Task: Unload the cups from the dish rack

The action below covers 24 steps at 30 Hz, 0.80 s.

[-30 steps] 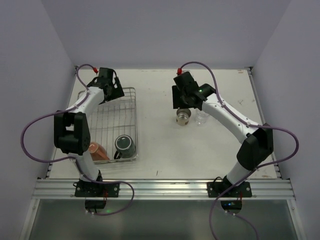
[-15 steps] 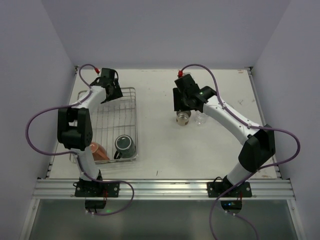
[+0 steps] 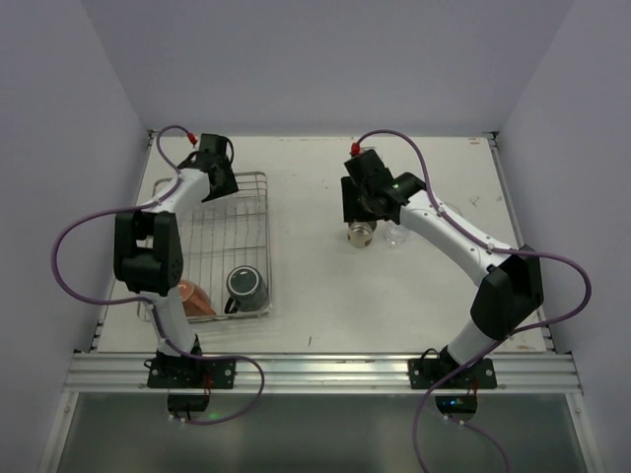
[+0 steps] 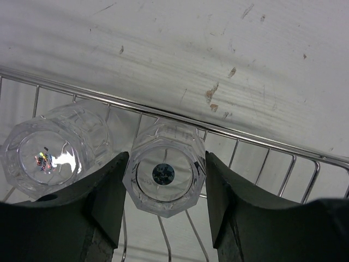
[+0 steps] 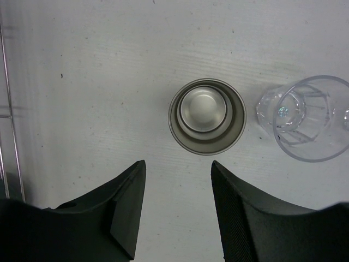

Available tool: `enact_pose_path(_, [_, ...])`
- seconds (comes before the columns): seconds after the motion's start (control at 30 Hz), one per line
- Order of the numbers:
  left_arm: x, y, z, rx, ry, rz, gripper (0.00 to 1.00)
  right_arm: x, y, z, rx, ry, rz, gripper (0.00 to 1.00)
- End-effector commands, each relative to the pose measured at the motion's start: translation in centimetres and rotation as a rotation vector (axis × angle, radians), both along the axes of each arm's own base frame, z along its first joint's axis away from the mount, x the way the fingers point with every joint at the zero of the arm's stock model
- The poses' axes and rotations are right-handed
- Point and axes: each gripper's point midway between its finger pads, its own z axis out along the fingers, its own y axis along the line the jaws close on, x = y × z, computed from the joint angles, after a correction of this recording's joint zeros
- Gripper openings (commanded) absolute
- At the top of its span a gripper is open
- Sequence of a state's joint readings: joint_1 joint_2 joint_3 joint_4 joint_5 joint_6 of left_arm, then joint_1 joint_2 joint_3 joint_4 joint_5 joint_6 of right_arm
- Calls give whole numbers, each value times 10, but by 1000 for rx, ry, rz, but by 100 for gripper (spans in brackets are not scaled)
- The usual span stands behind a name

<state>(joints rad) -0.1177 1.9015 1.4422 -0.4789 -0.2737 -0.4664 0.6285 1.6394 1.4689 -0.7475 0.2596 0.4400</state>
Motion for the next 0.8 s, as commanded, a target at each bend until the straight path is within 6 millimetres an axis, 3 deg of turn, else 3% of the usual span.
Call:
enact_pose_path(0.0, [15,9,56,15,-144,10,0,1,4,29,58,-70,10,54])
enact_pose_path(0.1, [5,6,87,-3,-194,-9,0,2,6,33,69,-71,9,55])
enact_pose_path(0.13, [-1,5,109,-13,-243,-15,0,2,7,35,75,-73,12,56])
enact_pose_path(0.17, [-8,5,115,-18,-253,-19,0,0,11,37,95,-65,28,57])
enact_pose_path(0.2, [-12,2,125,-33,-276,-35,0,0,14,41,110,-66,36,63])
enact_pose_path(0.23, [-21,0,149,-44,-329,-48,0,1,17,43,130,-64,46,66])
enact_pose_path(0.3, [-31,-10,166,-90,-369,-97,0,-2,34,48,229,-25,105,69])
enact_pose_path(0.33, [-40,-14,188,-113,-427,-121,0,-3,39,52,271,-19,123,69])
enact_pose_path(0.37, [-44,-20,197,-139,-454,-152,0,-5,48,56,328,-2,150,70])
enact_pose_path(0.4, [-48,-34,202,-195,-482,-212,0,-9,61,66,426,12,215,70])
enact_pose_path(0.43, [-57,-42,219,-231,-538,-254,0,-11,69,72,490,24,233,70])
enact_pose_path(0.5, [-66,-67,224,-322,-611,-380,0,-18,84,92,635,36,322,69])
enact_pose_path(0.53, [-77,-73,239,-361,-673,-406,0,-19,88,98,681,39,343,69])
enact_pose_path(0.6, [-87,-90,249,-434,-748,-492,0,-18,93,113,767,36,357,69])
enact_pose_path(0.63, [-97,-96,240,-492,-743,-500,0,-22,96,120,804,52,376,68])
enact_pose_path(0.7, [-109,-112,258,-561,-846,-609,0,-21,98,132,854,54,401,68])
enact_pose_path(0.73, [-118,-117,247,-618,-837,-611,0,-27,101,138,905,96,423,68])
enact_pose_path(0.77, [-123,-121,261,-636,-913,-657,0,-30,102,142,936,110,437,68])
